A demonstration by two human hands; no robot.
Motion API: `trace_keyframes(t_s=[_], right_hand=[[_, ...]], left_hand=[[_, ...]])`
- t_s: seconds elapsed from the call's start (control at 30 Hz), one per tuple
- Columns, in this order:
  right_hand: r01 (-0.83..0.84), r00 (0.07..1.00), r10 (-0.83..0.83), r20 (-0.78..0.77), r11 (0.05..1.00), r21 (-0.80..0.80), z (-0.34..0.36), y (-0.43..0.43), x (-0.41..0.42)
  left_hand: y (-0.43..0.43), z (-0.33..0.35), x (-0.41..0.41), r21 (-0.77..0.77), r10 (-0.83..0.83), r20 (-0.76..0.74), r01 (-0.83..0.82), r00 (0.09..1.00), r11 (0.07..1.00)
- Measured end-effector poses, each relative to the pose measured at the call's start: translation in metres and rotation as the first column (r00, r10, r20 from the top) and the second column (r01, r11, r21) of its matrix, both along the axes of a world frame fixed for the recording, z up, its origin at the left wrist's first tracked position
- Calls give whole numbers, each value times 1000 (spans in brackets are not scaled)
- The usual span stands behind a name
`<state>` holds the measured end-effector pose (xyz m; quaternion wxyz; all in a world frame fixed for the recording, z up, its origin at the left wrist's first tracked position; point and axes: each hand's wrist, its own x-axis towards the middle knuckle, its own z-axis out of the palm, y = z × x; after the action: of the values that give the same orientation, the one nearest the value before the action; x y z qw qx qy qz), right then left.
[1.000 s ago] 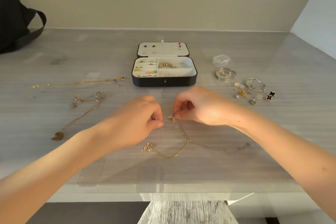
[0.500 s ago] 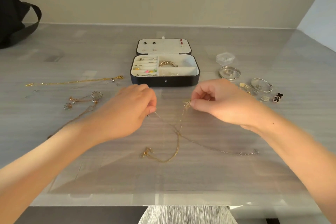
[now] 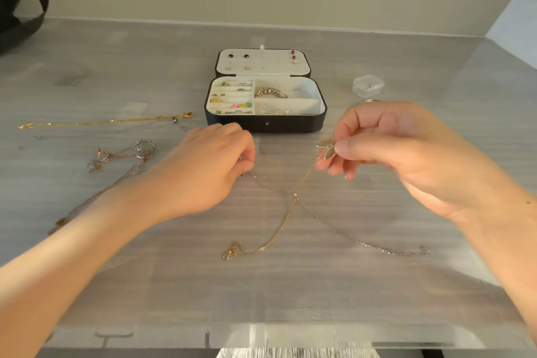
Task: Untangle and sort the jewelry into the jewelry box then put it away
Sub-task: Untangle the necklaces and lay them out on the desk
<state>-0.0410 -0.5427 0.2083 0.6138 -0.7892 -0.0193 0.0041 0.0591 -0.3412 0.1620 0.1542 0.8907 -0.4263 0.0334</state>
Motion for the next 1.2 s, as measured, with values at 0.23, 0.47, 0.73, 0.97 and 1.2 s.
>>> trace_keyframes(t_s=[0.23, 0.47, 0.73, 0.97, 1.2], right_hand=[[86, 996, -87, -10, 991, -105, -6, 5, 6], [222, 973, -228, 45, 850, -479, -27, 13, 20], [158, 987, -132, 89, 769, -620, -31, 15, 19], [-26, 998, 60, 27, 741, -671, -38, 15, 21], [7, 996, 60, 69, 703, -711, -40, 10, 24]], left_hand=[[2, -2, 0, -41, 7, 1, -7, 1000, 999], [5, -2, -2, -118, 5, -38, -9, 999, 993], [9, 5, -1, -105, 20, -198, -42, 980, 994], [12, -2, 11, -15, -12, 44, 13, 999, 1000], [15, 0, 13, 12, -93, 174, 92, 980, 996]])
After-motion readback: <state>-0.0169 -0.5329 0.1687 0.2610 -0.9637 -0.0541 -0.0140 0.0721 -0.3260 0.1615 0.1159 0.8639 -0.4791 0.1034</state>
